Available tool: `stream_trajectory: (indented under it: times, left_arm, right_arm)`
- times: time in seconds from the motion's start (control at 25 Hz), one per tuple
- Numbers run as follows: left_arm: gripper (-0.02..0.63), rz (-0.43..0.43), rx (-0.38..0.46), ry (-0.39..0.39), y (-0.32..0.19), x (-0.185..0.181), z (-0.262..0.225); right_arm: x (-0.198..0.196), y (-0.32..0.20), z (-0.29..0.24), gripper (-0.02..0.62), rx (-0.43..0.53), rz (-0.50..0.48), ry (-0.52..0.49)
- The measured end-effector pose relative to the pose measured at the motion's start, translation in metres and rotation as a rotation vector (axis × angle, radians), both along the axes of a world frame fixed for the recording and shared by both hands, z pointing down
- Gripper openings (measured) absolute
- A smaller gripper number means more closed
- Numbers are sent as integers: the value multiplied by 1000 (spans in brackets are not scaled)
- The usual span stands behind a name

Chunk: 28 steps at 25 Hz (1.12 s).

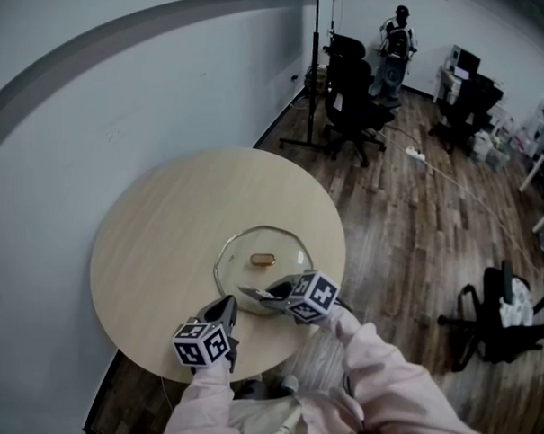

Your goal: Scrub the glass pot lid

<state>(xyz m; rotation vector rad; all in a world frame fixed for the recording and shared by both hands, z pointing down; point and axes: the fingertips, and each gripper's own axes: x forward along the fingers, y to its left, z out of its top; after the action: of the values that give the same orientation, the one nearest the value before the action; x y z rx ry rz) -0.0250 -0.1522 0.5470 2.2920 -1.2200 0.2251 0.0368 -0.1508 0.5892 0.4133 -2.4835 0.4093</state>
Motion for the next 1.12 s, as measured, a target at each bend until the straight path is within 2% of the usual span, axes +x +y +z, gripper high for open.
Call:
stream_trajectory:
  times: [0.4, 0.68, 0.92, 1.12]
  left_arm:
    - [-3, 42, 22, 3, -6, 16, -7]
    - [-3, 75, 60, 22, -9, 25, -15]
    - [-3, 116, 94, 39, -18, 36, -28]
    - [-3, 152, 109, 41, -27, 42, -36]
  right_arm:
    - [15, -5, -30, 86, -69, 243, -325]
    - [30, -7, -55, 86, -34, 354, -498]
    - [43, -13, -75, 86, -20, 401, -606]
    - [52, -22, -85, 86, 0, 445, -649]
